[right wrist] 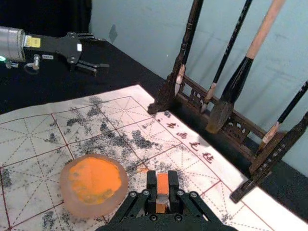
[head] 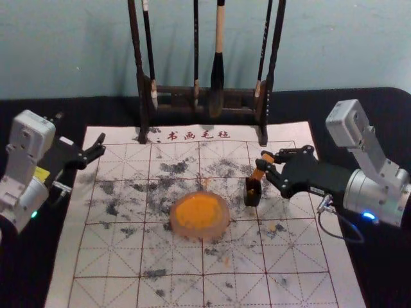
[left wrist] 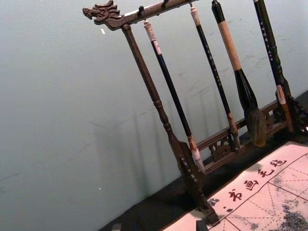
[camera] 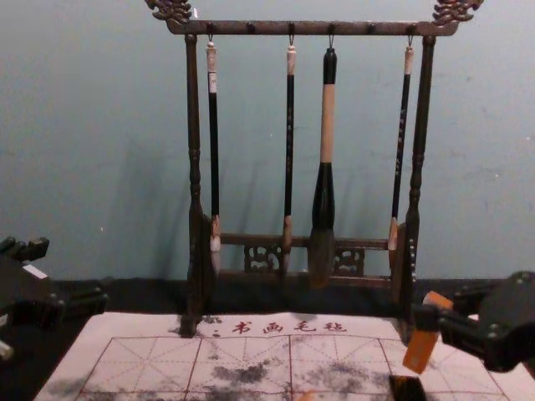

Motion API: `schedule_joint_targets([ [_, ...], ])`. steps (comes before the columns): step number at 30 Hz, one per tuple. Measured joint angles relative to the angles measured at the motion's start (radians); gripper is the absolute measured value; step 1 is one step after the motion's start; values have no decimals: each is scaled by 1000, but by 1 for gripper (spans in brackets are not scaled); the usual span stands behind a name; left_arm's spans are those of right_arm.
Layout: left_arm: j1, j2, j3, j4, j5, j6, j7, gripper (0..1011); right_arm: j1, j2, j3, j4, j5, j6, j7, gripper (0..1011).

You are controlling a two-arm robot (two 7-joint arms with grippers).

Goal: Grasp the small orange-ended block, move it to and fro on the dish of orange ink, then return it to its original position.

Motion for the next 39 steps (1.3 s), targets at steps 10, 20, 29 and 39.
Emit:
schedule_joint_targets([
  [10, 0, 0, 0, 0, 0, 0, 0, 1001, -22, -44, 18, 10, -6, 33, -15, 149],
  [20, 0, 0, 0, 0, 0, 0, 0, 1001, -32, -72, 34, 19, -25, 49, -18, 149],
  [29, 0, 0, 0, 0, 0, 0, 0, 1001, -63, -78, 58, 1, -23, 60, -20, 149],
  [39, 0, 0, 0, 0, 0, 0, 0, 1001, -81, -87, 72, -6, -24, 65, -28, 149],
])
